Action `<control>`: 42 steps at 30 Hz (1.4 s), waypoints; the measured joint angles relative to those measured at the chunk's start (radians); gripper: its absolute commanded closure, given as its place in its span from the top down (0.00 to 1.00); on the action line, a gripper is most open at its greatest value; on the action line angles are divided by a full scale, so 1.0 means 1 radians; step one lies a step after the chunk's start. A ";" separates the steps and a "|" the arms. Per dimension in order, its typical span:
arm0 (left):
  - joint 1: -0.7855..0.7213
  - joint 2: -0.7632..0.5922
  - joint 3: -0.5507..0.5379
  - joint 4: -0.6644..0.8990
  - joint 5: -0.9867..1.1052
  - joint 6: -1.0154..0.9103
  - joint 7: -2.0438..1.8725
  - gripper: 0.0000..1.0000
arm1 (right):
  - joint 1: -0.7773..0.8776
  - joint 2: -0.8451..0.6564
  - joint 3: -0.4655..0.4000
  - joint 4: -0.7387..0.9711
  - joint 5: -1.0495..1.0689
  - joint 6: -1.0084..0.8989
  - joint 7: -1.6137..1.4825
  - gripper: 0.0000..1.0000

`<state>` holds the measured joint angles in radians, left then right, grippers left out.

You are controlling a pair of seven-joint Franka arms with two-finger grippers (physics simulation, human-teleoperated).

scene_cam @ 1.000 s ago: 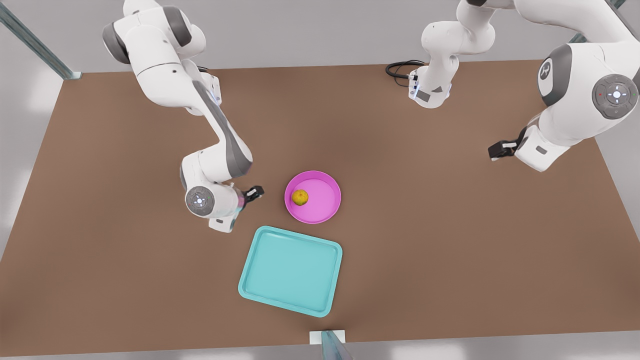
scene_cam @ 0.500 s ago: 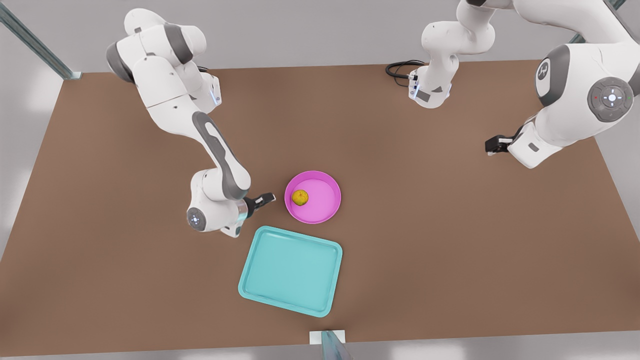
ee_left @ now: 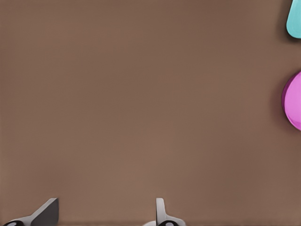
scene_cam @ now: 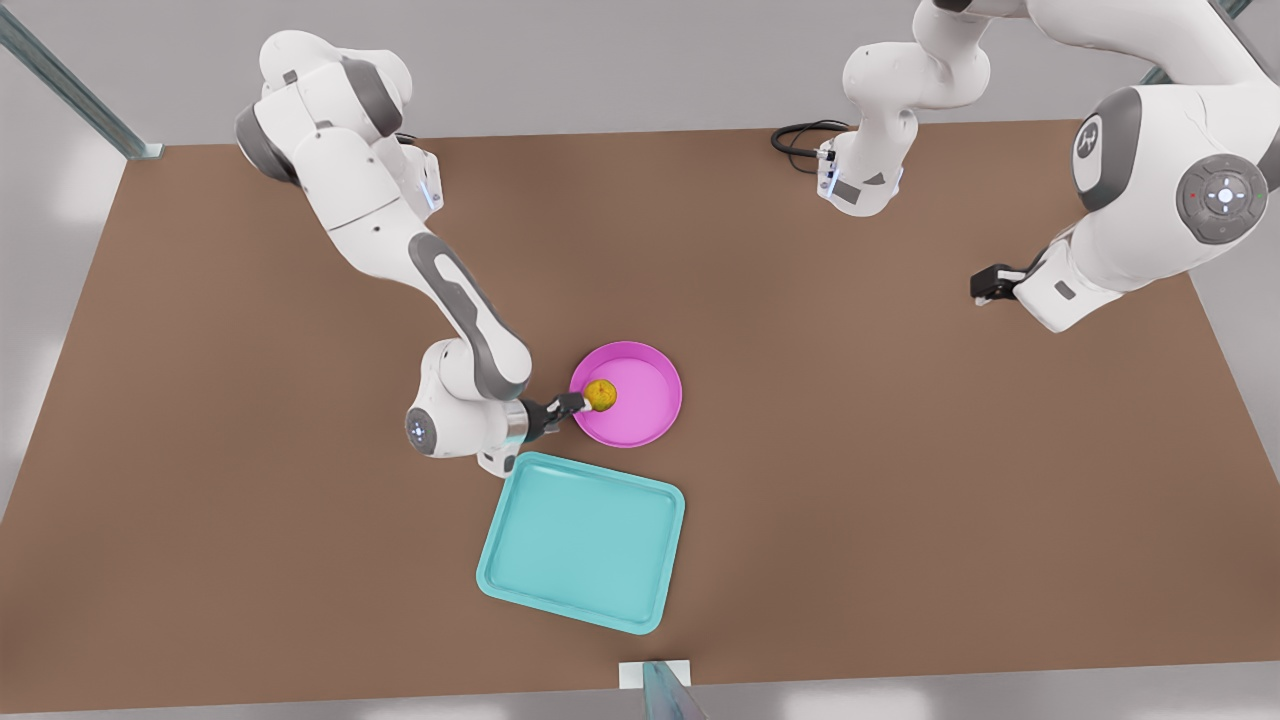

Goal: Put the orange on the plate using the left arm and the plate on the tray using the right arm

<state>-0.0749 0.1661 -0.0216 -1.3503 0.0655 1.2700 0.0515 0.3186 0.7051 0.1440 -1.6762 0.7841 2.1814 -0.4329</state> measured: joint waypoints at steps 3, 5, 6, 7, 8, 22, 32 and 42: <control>0.000 0.002 0.000 -0.001 0.000 -0.002 0.007 1.00 | 0.005 -0.003 0.009 -0.022 0.010 0.014 -0.011 1.00; -0.001 0.002 0.000 -0.001 0.000 -0.003 0.010 1.00 | 0.017 -0.002 0.013 -0.027 0.013 0.020 -0.018 1.00; -0.002 0.001 0.000 -0.002 0.000 -0.004 0.012 1.00 | 0.022 -0.001 0.013 -0.028 0.015 0.023 -0.021 1.00; -0.002 0.001 0.000 -0.002 0.000 -0.006 0.014 1.00 | 0.026 0.001 0.014 -0.027 0.015 0.026 -0.024 1.00; -0.002 0.001 0.000 -0.002 0.000 -0.007 0.016 1.00 | 0.029 0.002 0.014 -0.027 0.016 0.029 -0.026 1.00; -0.003 -0.001 -0.003 -0.002 0.000 -0.017 0.030 1.00 | 0.032 0.020 0.010 -0.026 0.016 0.044 -0.047 0.62; -0.003 -0.001 -0.006 -0.002 0.000 -0.025 0.036 1.00 | 0.047 0.037 0.007 -0.025 0.011 0.047 -0.055 0.49; -0.003 -0.001 -0.006 -0.002 0.000 -0.028 0.039 1.00 | 0.069 0.056 0.005 -0.017 0.005 0.049 -0.060 0.29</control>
<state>-0.0783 0.1652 -0.0275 -1.3519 0.0655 1.2422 0.0905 0.3880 0.7611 0.1488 -1.6934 0.7894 2.2301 -0.4926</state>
